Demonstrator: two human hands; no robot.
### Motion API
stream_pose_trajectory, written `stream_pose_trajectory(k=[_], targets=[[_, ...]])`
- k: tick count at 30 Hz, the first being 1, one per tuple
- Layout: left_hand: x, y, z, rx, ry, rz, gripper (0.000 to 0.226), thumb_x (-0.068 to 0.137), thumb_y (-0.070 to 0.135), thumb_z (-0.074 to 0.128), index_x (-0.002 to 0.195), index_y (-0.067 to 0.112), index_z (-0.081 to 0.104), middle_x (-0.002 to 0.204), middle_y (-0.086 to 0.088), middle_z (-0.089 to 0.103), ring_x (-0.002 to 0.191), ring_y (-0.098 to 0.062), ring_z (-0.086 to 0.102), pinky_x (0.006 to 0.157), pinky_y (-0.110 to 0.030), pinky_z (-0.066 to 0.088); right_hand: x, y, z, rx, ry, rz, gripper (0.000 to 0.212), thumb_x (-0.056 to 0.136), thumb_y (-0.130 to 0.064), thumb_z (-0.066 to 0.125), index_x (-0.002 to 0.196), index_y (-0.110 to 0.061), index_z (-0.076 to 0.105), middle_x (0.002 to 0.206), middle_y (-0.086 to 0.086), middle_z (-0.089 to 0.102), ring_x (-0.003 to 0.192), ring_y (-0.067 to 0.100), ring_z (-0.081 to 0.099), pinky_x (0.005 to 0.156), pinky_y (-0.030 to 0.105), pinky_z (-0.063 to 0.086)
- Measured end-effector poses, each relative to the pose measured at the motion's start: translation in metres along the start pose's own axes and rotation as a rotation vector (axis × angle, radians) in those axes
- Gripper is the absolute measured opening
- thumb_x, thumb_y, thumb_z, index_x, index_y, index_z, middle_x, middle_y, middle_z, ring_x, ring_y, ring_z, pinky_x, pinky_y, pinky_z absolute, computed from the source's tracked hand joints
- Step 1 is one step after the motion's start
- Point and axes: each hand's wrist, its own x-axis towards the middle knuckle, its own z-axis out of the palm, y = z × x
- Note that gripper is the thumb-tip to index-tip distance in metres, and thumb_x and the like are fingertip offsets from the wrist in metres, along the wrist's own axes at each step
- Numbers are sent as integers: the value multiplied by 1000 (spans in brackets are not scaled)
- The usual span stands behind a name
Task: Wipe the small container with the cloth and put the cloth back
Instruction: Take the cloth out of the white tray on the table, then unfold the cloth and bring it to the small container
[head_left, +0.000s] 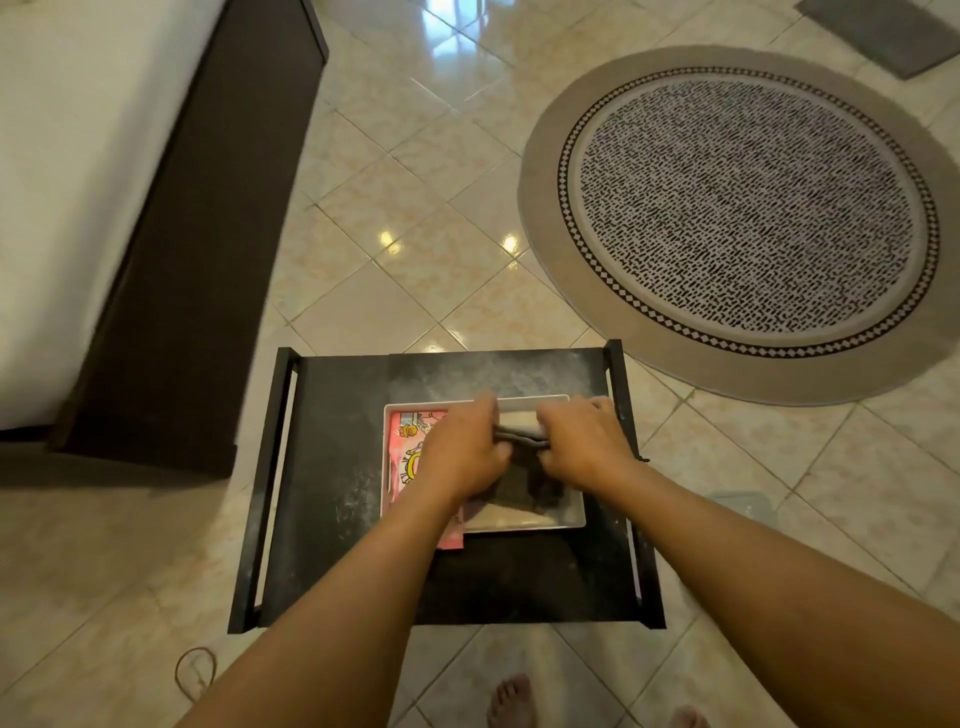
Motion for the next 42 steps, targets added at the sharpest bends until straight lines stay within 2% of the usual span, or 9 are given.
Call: stream_pose_trajectory(k=[5, 10, 14, 19, 23, 26, 30, 35, 42], targets=[[-20, 24, -36, -489, 25, -139, 15, 95, 15, 65, 107, 18, 57, 103, -4, 65, 97, -19, 64, 81, -39, 60, -27, 17, -62, 467, -8, 131, 20, 84, -12, 70, 86, -22, 53, 86, 0, 61, 78, 16, 60, 61, 25, 48], [-46, 75, -60, -758, -41, -201, 14, 94, 21, 68, 105, 14, 68, 107, -8, 69, 100, -23, 67, 80, -36, 61, -69, 39, -120, 885, 91, 212, 19, 81, -11, 77, 94, -17, 64, 95, 6, 68, 90, 19, 68, 72, 33, 60], [-64, 130, -59, -831, -76, -155, 7, 98, 18, 62, 103, 19, 66, 107, -7, 69, 100, -21, 66, 72, -22, 54, -109, 64, -157, 1113, 172, 223, 19, 83, -10, 76, 100, -9, 66, 95, 12, 73, 92, 25, 72, 75, 35, 63], [-77, 201, -36, -1018, -94, -93, 27, 102, 27, 54, 126, 19, 60, 121, -8, 68, 111, -25, 66, 92, -44, 58, -153, 115, -184, 1274, 195, 227, 31, 86, -11, 74, 114, -11, 63, 105, 13, 73, 102, 29, 71, 87, 46, 60], [-80, 247, 4, -1030, -57, -130, 27, 103, 30, 52, 129, 24, 57, 122, -5, 68, 112, -24, 67, 93, -49, 57, -189, 164, -183, 1292, 73, 189, 65, 82, 5, 73, 133, -23, 45, 122, 9, 65, 110, 25, 66, 85, 39, 59], [-80, 266, 44, -953, -51, -163, 26, 103, 32, 53, 128, 24, 58, 121, -4, 68, 112, -23, 66, 96, -51, 55, -215, 202, -173, 1242, 102, 200, 73, 79, 15, 67, 134, -26, 39, 113, 14, 64, 91, 22, 67, 74, 40, 61], [-80, 284, 105, -830, -51, -205, 25, 103, 27, 55, 126, 20, 58, 118, -2, 67, 106, -15, 67, 89, -34, 58, -236, 258, -147, 1166, 130, 241, 59, 78, 13, 67, 120, -23, 46, 97, 15, 62, 75, 22, 61, 69, 40, 60], [-70, 281, 193, -788, -110, -291, 11, 101, 15, 58, 112, 17, 60, 106, -5, 70, 97, -17, 69, 84, -43, 61, -235, 330, -80, 973, 126, 307, 25, 80, 10, 68, 96, -9, 63, 89, 10, 63, 69, 21, 62, 63, 37, 59], [-26, 225, 325, -701, -94, -343, 13, 100, 19, 59, 98, 32, 58, 102, 1, 67, 95, -14, 68, 84, -40, 61, -184, 395, 52, 827, 89, 379, 23, 79, 7, 71, 88, -14, 71, 88, -1, 66, 61, 12, 58, 60, 26, 53]])
